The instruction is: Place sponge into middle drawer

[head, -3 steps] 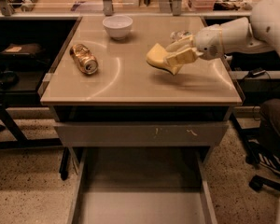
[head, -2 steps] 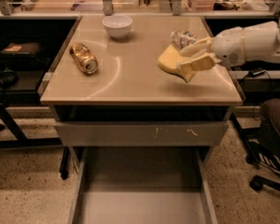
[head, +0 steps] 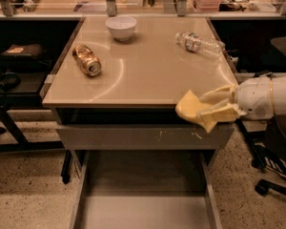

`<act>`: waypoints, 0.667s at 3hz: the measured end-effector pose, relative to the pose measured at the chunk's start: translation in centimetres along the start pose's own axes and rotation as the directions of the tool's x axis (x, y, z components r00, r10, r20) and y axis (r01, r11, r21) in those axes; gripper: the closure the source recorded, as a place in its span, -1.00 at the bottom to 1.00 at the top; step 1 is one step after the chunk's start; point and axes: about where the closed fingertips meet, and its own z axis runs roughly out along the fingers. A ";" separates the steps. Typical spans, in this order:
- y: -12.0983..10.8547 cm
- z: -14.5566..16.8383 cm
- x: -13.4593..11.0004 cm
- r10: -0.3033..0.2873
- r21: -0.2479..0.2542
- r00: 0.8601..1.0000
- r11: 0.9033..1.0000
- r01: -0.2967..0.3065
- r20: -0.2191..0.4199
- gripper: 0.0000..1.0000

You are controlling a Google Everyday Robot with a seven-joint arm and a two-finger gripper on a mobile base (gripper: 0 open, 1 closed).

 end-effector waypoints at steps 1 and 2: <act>2.2 1.4 2.3 0.039 -0.047 0.999 0.998 -0.040 -0.024 1.00; 2.2 1.4 2.3 0.039 -0.047 0.999 0.998 -0.040 -0.024 1.00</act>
Offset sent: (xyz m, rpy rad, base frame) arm -0.0183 0.0065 -0.0296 -0.0023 0.0644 0.0169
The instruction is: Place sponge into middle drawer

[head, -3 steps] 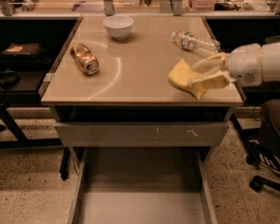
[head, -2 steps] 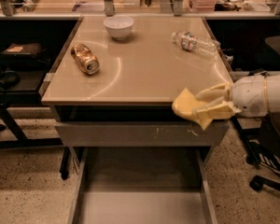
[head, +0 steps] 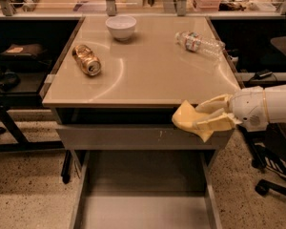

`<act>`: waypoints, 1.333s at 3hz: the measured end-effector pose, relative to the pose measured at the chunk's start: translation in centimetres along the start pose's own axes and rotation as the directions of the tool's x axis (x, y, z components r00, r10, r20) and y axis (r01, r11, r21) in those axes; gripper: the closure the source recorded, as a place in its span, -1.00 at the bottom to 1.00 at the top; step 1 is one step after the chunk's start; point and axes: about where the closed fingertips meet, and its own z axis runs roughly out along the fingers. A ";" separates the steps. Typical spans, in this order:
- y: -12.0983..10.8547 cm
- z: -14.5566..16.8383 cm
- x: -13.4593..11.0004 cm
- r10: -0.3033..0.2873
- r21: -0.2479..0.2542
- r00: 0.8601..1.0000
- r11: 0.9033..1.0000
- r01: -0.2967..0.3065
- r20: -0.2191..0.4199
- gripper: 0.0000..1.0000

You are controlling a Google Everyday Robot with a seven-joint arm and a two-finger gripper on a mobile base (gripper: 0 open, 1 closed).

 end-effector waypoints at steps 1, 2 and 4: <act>1.4 0.3 0.7 0.013 0.002 1.000 1.000 -0.013 0.005 1.00; 3.6 1.5 2.1 0.026 0.023 1.000 0.999 -0.026 -0.004 1.00; 8.0 12.6 11.6 0.064 0.019 0.997 0.998 -0.063 -0.051 1.00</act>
Offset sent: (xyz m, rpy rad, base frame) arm -0.0838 0.0524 -0.1218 -0.0230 0.1136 -0.0885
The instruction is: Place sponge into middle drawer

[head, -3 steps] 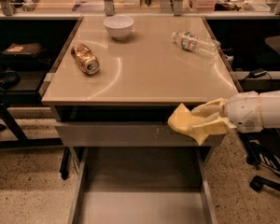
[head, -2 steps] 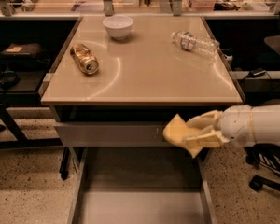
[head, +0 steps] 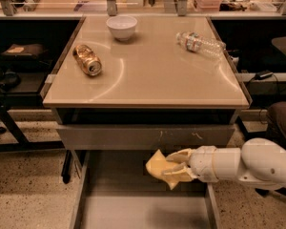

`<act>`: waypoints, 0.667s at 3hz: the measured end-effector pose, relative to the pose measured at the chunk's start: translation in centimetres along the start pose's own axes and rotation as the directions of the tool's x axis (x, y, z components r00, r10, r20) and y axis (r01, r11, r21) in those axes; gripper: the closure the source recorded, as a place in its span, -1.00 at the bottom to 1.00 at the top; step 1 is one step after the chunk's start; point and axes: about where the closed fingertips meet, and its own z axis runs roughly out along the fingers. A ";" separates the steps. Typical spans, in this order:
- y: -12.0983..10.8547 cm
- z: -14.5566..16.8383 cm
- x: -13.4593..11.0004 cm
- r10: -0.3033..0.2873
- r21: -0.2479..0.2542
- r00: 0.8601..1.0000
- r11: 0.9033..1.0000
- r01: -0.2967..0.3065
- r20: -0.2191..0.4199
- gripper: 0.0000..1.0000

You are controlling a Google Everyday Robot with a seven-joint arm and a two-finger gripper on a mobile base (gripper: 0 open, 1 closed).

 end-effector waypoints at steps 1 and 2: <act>0.1 5.2 4.0 0.017 -0.014 1.000 1.000 -0.017 -0.006 1.00; 0.5 9.3 7.2 0.048 -0.041 0.999 0.998 -0.048 -0.010 1.00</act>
Offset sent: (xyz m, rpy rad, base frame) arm 0.0231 0.0410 -0.1967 0.0127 0.1556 -0.0125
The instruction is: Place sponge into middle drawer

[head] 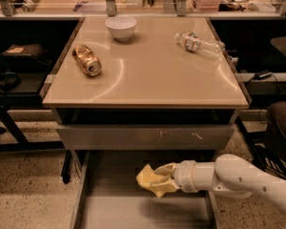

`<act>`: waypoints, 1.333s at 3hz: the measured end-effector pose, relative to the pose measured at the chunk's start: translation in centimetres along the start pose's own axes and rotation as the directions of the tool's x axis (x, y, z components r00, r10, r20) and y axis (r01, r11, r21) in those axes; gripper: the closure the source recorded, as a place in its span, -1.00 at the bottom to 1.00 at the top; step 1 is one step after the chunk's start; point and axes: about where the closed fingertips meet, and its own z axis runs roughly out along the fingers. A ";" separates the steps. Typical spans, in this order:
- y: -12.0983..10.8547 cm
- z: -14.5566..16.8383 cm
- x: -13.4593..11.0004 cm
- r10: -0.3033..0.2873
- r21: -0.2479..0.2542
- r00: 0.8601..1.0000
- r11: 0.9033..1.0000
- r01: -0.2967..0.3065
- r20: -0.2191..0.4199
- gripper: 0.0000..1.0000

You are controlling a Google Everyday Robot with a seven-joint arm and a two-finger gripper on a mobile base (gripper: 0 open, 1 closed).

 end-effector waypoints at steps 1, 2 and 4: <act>0.0 0.0 0.0 0.000 0.000 1.000 1.000 0.000 0.000 1.00; -0.6 1.1 2.4 0.052 0.013 0.998 0.999 -0.051 -0.039 1.00; -2.6 3.2 9.9 0.043 0.082 0.991 0.996 -0.032 -0.127 1.00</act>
Offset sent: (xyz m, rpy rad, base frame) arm 0.0064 -0.0163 -0.0660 -0.0622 0.1238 -0.0999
